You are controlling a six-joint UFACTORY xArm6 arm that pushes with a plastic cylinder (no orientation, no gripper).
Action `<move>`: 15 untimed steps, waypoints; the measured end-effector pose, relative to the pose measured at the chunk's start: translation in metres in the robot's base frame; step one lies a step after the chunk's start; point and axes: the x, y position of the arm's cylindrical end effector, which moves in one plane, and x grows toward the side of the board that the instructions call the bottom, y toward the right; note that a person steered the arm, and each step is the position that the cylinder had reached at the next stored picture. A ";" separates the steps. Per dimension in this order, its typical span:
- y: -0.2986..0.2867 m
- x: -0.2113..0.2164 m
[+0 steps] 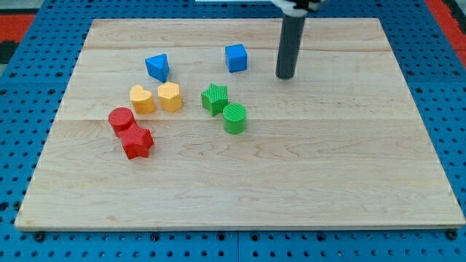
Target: Slide the blue cube closer to the green circle
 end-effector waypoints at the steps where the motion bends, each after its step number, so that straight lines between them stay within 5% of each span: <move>1: -0.041 -0.044; 3: -0.135 -0.097; 5: -0.138 -0.046; 7: -0.036 0.019; 9: -0.027 -0.017; 12: 0.028 0.096; 13: 0.047 0.070; 15: 0.069 0.131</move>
